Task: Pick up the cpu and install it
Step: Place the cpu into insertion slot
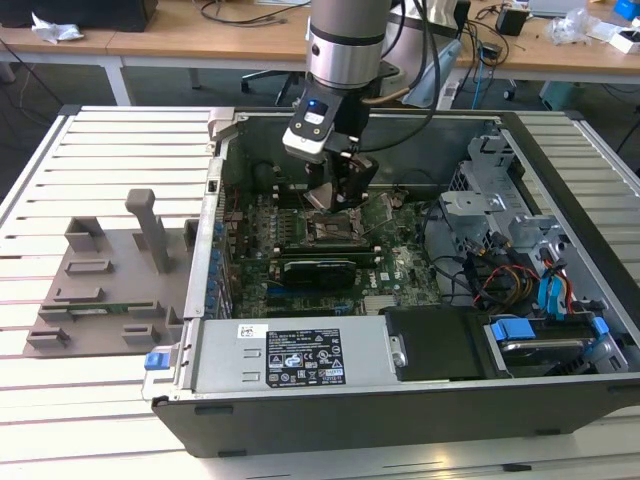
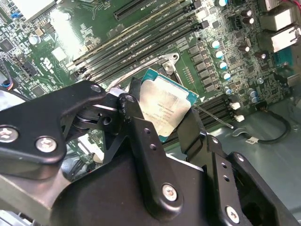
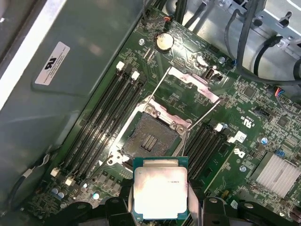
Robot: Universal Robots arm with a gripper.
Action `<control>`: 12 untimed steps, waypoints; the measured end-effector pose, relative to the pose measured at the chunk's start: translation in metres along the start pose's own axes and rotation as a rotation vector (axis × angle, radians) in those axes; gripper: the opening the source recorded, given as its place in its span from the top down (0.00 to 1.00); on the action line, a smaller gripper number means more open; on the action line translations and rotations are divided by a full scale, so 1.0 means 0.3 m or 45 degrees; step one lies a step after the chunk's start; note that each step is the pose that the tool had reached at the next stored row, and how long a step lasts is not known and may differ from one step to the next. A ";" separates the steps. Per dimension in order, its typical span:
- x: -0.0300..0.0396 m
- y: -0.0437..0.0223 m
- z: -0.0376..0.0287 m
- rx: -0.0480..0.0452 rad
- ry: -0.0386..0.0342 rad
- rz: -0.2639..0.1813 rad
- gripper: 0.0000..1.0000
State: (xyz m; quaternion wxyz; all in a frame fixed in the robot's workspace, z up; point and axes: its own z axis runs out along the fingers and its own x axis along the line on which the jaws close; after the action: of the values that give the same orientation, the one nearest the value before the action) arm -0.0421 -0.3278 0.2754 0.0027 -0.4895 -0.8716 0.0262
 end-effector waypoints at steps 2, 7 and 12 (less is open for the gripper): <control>0.000 0.000 0.000 0.000 0.0005 0.010 0.45; 0.000 0.000 0.000 0.001 0.0021 0.043 0.45; 0.000 0.000 0.000 0.002 0.0037 0.075 0.45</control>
State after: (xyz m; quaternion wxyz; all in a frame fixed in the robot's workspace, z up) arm -0.0421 -0.3278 0.2754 0.0035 -0.5152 -0.8567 0.0261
